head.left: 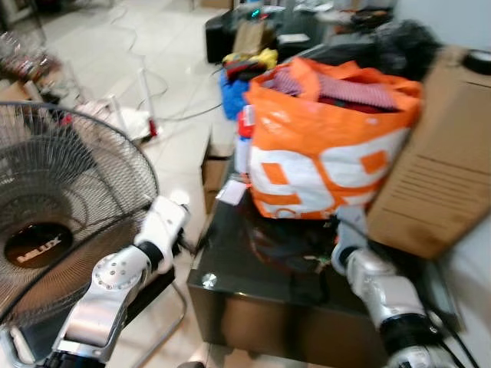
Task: Hang keys on a hook
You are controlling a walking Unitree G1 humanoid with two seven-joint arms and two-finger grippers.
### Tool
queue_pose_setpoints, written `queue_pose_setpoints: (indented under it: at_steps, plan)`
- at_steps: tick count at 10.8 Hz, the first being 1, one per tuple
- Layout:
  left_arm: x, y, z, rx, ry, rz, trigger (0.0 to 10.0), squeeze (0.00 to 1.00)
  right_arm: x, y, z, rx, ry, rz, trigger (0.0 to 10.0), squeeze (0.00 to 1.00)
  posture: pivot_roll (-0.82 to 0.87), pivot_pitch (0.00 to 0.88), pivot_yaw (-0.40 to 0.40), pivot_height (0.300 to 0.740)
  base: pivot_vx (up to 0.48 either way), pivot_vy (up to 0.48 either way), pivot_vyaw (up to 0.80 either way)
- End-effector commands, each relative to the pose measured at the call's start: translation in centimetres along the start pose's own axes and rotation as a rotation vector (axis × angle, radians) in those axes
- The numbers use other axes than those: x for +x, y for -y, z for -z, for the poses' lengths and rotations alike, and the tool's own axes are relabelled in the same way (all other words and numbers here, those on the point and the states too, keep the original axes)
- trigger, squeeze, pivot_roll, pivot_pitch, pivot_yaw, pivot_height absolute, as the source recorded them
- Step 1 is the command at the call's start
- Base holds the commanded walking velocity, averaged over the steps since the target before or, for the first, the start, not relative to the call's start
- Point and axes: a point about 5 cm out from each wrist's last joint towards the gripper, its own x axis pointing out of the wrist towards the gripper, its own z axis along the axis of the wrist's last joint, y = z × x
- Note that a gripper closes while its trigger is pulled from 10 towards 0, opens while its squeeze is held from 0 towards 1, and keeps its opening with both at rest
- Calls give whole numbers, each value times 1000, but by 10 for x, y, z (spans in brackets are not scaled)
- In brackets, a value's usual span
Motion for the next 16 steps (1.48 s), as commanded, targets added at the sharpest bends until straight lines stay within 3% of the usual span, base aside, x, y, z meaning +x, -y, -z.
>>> queue_pose_setpoints:
  at_steps: [1, 5, 8, 11, 13, 16]
  plan:
    - [2, 5, 0, 7, -26, 75, 10000, 0, 5, 2, 1, 70, -28, 21, 10000, 0, 53, 0, -23, 740, 0, 0, 0]
    - [-2, 7, -2, 22, -49, 139, 10000, 0, 19, -5, 15, 208, -74, 40, 10000, 0, 66, 0, -16, 740, 0, 0, 0]
    - [-8, 7, -6, 29, -49, 162, 10000, 0, 23, -9, 17, 223, -58, 83, 10000, 0, 82, 0, -14, 740, 0, 0, 0]
    - [-22, 8, -9, 29, -71, 174, 10000, 0, 27, -13, 3, 220, -7, 146, 10000, 0, 123, 0, -32, 740, 0, 0, 0]
    - [-38, 11, -6, 16, -102, 177, 10000, 0, 27, -11, 7, 232, -14, 179, 10000, 0, 140, 0, -32, 740, 0, 0, 0]
    - [-47, 11, -15, 12, -108, 176, 10000, 0, 25, -4, 17, 265, -38, 237, 10000, 0, 153, 60, -22, 740, 0, 0, 0]
